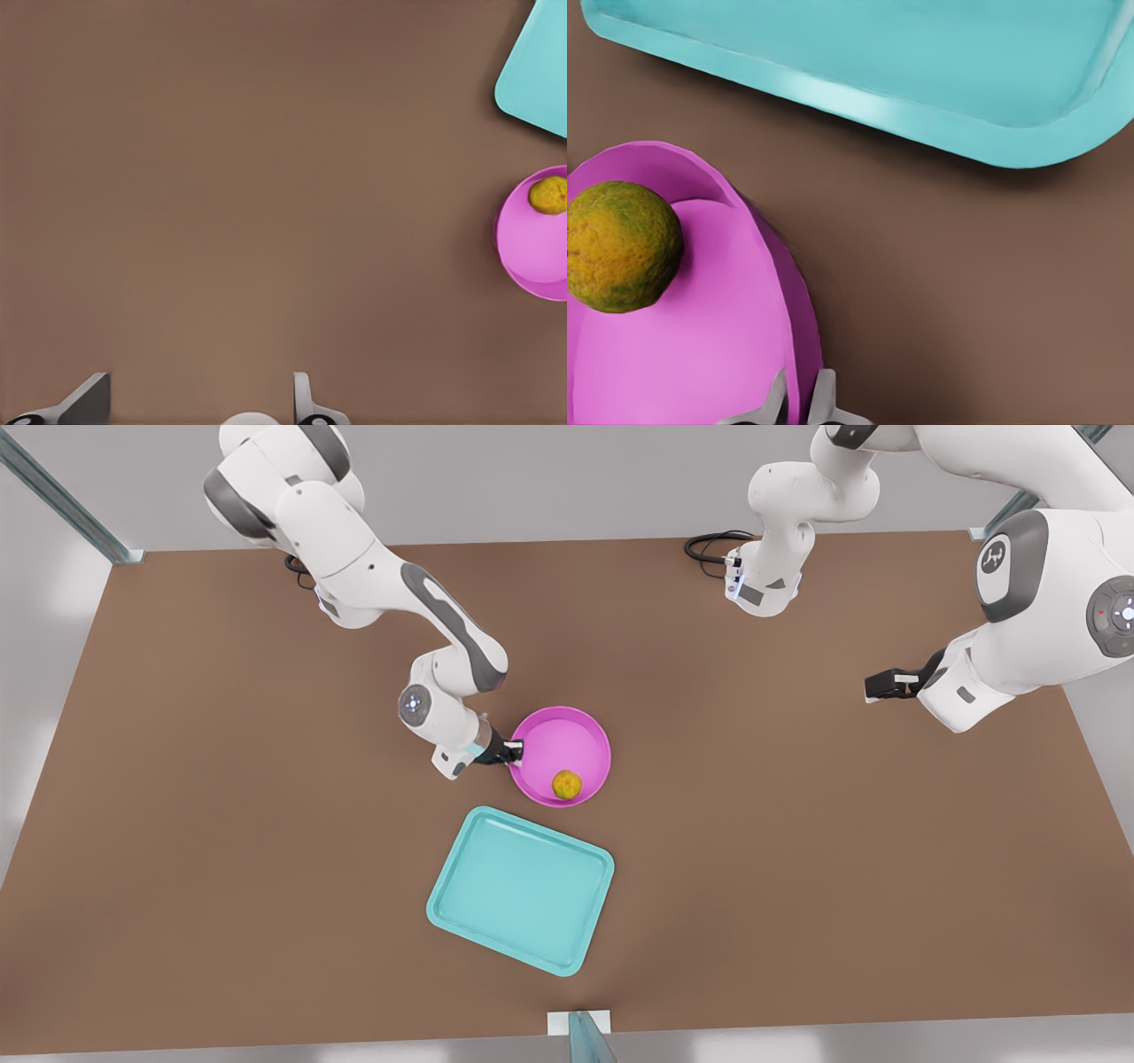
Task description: Place the orange on the plate with the left arm and the plate on the tray with the right arm
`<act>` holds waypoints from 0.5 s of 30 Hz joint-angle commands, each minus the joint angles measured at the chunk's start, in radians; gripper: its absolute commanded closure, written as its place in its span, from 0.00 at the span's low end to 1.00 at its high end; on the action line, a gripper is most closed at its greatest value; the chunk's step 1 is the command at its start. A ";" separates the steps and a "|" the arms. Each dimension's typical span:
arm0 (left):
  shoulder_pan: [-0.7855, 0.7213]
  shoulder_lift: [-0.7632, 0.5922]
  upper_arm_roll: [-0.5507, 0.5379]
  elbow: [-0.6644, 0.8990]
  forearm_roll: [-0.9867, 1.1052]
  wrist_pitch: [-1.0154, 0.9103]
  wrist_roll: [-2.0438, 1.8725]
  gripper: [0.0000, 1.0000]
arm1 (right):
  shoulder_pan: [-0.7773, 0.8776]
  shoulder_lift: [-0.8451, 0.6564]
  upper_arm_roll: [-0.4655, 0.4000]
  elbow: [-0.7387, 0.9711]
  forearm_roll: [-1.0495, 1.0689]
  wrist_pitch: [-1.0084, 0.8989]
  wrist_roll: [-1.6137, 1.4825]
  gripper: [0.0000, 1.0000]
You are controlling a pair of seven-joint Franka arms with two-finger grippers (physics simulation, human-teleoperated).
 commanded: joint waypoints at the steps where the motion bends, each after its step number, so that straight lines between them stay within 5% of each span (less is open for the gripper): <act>1: 0.000 0.000 0.000 0.000 0.001 0.001 0.004 0.00 | -0.010 -0.011 0.005 0.006 -0.003 -0.005 -0.006 0.79; 4: 0.000 0.000 0.000 0.000 0.001 0.001 0.004 0.00 | -0.144 -0.009 0.097 0.075 -0.003 -0.046 -0.006 0.79; 10: 0.000 -0.002 0.000 -0.001 0.001 0.000 0.004 0.00 | -0.317 0.238 0.086 0.532 -0.016 -0.233 -0.012 0.79; 15: 0.000 -0.003 0.000 -0.003 0.001 0.000 0.004 0.00 | -0.322 0.362 0.040 0.698 -0.043 -0.276 -0.066 0.79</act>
